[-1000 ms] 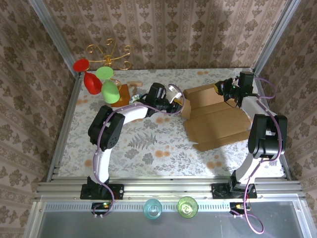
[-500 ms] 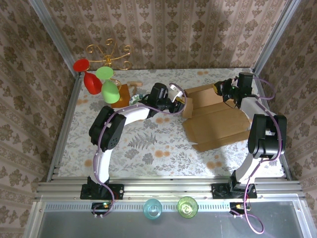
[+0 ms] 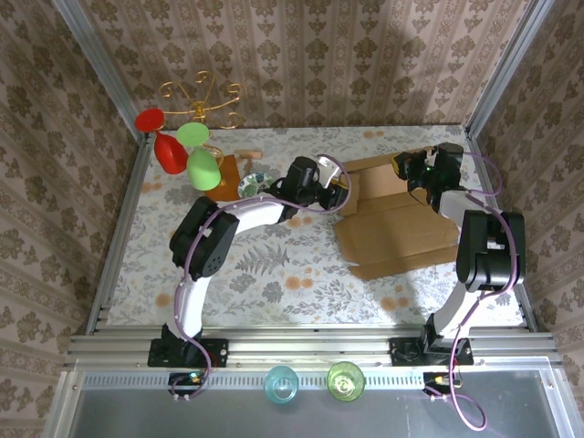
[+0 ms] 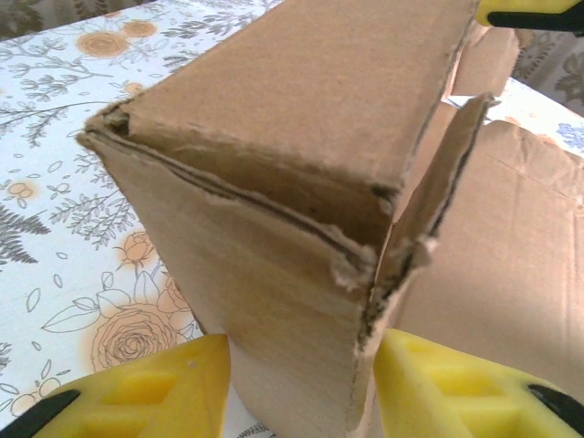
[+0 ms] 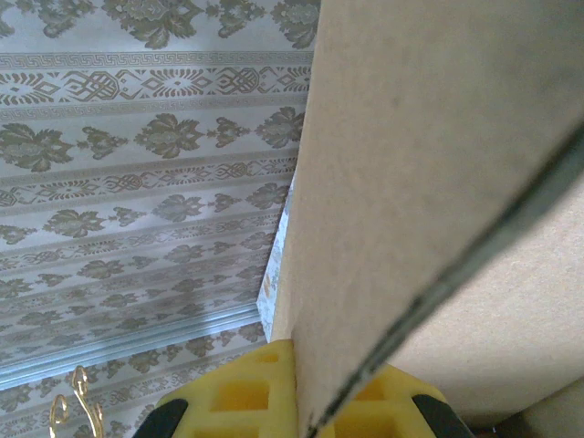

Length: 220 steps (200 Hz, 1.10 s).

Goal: Fold the paper box

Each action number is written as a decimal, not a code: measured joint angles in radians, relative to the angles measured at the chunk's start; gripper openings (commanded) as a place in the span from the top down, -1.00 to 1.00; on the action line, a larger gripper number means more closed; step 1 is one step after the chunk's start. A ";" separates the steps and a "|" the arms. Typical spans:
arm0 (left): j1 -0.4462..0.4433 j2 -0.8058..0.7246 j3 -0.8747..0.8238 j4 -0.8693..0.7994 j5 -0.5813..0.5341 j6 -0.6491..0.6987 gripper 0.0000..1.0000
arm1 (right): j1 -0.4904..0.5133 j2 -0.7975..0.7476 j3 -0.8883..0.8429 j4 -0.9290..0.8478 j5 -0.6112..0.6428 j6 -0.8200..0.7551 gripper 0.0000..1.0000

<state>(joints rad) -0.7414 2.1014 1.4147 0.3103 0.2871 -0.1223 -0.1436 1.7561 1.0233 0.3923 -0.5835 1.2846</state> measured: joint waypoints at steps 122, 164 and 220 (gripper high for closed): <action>-0.041 0.037 0.032 0.007 -0.201 -0.020 -0.15 | 0.005 0.000 -0.006 0.016 0.006 0.024 1.00; -0.045 0.038 0.030 0.008 -0.212 -0.035 0.05 | 0.006 0.000 -0.006 0.016 0.006 0.028 1.00; -0.070 0.086 0.109 -0.062 -0.312 -0.060 0.21 | 0.012 -0.003 -0.023 0.039 0.023 0.039 1.00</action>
<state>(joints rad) -0.8112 2.1872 1.5242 0.2485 -0.0246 -0.1822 -0.1318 1.7531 1.0004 0.4309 -0.5606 1.3239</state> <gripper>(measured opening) 0.396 0.059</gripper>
